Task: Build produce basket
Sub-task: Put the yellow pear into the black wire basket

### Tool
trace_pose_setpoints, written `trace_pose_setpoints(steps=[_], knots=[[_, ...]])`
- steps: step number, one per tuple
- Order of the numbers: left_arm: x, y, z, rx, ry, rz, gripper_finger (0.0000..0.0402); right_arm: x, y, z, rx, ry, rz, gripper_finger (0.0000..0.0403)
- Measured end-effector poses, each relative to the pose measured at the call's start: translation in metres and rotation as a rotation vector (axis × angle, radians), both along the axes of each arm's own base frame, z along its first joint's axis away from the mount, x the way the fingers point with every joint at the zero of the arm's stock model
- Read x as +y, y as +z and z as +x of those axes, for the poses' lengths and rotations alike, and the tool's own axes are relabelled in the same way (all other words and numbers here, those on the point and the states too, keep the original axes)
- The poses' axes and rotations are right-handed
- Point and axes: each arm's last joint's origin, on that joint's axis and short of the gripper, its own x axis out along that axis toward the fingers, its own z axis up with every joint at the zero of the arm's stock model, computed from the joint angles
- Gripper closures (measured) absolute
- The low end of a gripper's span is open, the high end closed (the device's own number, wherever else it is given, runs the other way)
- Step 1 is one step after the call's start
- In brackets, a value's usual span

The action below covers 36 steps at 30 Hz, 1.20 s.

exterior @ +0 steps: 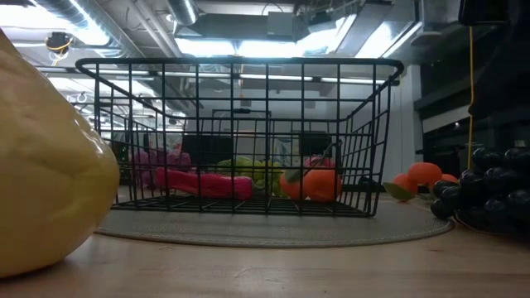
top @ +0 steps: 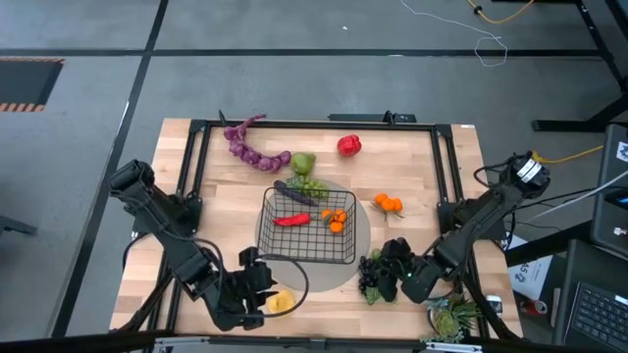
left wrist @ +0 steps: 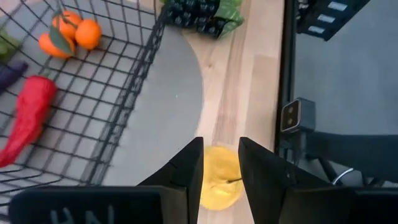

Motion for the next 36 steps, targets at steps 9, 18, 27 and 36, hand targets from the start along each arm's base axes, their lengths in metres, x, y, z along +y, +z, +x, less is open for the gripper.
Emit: trace_pose_setpoints(steps=[9,18,27,36], knots=[[-0.013,-0.021,0.013,0.006,0.132,-0.159,0.0305,0.014,-0.002,0.014,-0.109,0.001,0.108,0.0277],[-0.036,-0.040,0.018,0.068,0.085,-0.295,0.0305,0.025,-0.010,0.012,-0.116,0.037,0.130,0.0277],[-0.042,-0.056,0.017,0.101,-0.045,-0.105,0.0305,0.029,-0.009,0.010,-0.126,0.051,0.144,0.0277],[-0.041,-0.059,0.019,0.085,-0.114,0.014,0.0305,0.029,-0.009,0.009,-0.125,0.053,0.141,0.0277]])
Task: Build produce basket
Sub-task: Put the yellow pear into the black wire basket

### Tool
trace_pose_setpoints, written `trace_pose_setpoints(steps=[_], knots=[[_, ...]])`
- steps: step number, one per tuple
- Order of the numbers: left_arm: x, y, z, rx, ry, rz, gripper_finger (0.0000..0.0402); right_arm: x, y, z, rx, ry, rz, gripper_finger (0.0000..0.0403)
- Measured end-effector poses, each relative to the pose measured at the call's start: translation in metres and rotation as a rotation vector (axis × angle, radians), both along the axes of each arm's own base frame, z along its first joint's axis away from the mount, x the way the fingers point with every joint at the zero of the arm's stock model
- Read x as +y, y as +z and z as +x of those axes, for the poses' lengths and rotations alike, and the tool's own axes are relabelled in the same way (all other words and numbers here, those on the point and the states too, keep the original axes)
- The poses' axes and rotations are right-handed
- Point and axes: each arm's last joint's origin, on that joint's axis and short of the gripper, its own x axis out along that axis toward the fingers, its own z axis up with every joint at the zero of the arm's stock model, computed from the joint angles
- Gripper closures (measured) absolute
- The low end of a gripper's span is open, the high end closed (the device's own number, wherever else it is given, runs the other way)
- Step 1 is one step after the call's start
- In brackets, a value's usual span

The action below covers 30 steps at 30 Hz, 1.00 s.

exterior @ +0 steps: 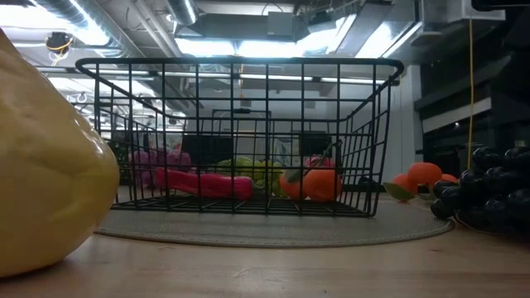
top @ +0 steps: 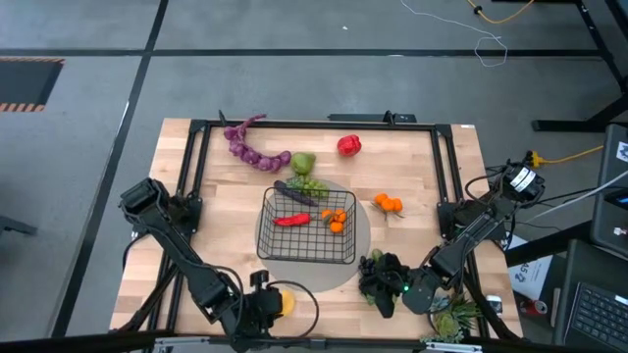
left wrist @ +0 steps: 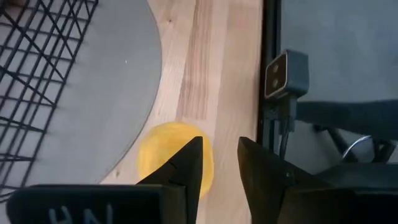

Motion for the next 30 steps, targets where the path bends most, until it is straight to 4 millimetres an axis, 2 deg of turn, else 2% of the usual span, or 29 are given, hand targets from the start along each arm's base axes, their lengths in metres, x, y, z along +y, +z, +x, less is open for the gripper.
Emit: trace_pose_setpoints(steps=[5,30], knots=[[0.0007,-0.0025,0.0009,-0.013,-0.013,0.063,0.0305,-0.0001,-0.0001,-0.0001,0.001,0.001,-0.003,0.0277],[0.0039,-0.0071,-0.0047,0.054,-0.052,0.131,0.0305,-0.0002,0.0000,-0.0002,0.001,0.004,-0.007,0.0277]])
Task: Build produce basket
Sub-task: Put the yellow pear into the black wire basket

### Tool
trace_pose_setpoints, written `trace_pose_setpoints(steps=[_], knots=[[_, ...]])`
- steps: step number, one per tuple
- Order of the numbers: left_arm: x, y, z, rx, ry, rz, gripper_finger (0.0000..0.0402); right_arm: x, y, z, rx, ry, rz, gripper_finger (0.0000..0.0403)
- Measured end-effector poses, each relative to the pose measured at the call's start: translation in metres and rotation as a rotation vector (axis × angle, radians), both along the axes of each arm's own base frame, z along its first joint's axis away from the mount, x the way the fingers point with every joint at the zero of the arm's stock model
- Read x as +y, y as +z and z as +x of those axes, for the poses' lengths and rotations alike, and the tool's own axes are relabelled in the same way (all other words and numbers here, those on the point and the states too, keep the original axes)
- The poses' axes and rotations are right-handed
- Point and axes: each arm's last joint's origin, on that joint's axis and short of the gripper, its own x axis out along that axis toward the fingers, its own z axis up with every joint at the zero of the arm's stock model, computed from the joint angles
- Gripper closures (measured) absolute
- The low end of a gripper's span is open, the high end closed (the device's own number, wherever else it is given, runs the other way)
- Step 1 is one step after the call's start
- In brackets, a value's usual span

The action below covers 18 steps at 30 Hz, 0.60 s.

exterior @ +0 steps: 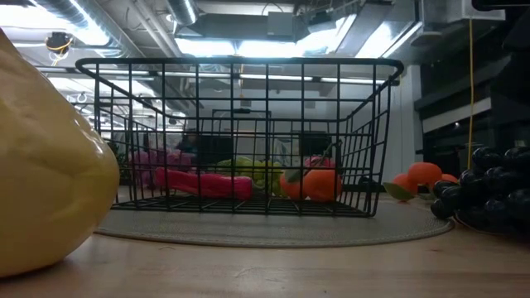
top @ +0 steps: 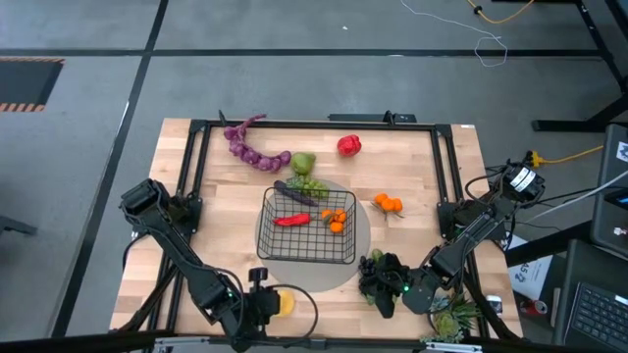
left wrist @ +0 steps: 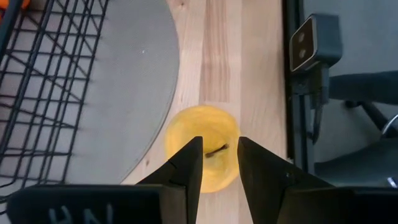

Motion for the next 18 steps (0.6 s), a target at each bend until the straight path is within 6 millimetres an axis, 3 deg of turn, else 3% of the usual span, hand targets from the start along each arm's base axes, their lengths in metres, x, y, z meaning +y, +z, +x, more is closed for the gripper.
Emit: trace_pose_setpoints(steps=[10,18], knots=[[-0.005,-0.016,0.006,0.009,0.007,0.022,0.0305,0.000,0.000,0.000,0.003,0.000,-0.004,0.0277],[-0.004,-0.016,0.007,0.008,0.014,0.021,0.0305,0.000,0.000,0.000,0.004,0.000,-0.004,0.0277]])
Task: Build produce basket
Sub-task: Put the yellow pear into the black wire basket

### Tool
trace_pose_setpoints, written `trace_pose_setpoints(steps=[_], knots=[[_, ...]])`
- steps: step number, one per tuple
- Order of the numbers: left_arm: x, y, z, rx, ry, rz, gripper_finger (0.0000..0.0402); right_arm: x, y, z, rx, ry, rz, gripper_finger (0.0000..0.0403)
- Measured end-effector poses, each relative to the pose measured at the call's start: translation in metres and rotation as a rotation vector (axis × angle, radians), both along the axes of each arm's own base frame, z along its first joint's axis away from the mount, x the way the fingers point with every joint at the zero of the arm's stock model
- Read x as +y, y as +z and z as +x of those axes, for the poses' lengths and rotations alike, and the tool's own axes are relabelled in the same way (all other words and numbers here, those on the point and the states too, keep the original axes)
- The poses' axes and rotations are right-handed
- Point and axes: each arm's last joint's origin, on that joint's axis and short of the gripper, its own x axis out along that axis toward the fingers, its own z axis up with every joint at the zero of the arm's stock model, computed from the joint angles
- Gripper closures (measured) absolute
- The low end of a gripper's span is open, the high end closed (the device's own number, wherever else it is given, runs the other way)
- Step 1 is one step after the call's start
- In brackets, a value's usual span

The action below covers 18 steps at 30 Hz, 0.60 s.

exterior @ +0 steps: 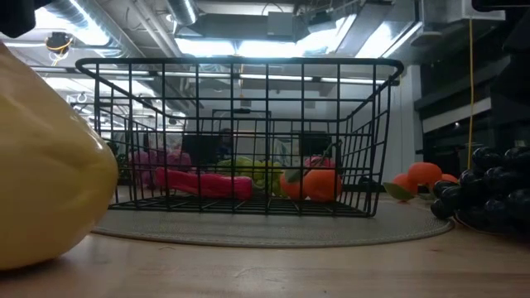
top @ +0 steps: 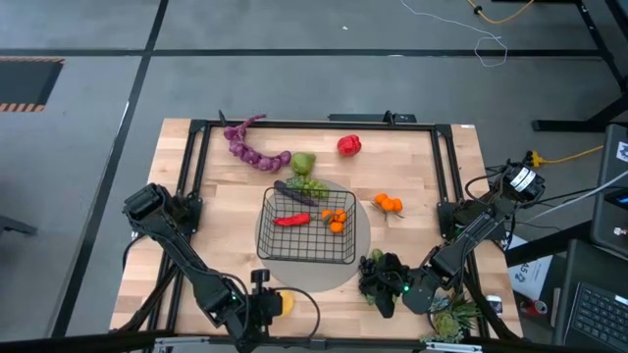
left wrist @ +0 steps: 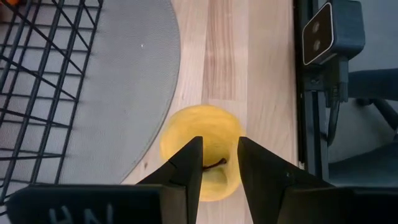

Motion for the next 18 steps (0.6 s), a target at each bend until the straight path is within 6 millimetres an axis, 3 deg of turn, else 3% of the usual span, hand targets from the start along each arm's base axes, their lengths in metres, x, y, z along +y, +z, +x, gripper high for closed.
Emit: trace_pose_setpoints(steps=[9,18], knots=[[0.0001,0.0000,0.0000,-0.001,0.001,0.002,0.0312,0.0000,0.0000,0.0000,0.001,0.000,0.001,0.0277],[0.0007,0.0002,0.0002,-0.015,0.011,0.018,0.0396,0.0000,-0.0001,0.0000,0.001,0.000,0.001,0.0277]])
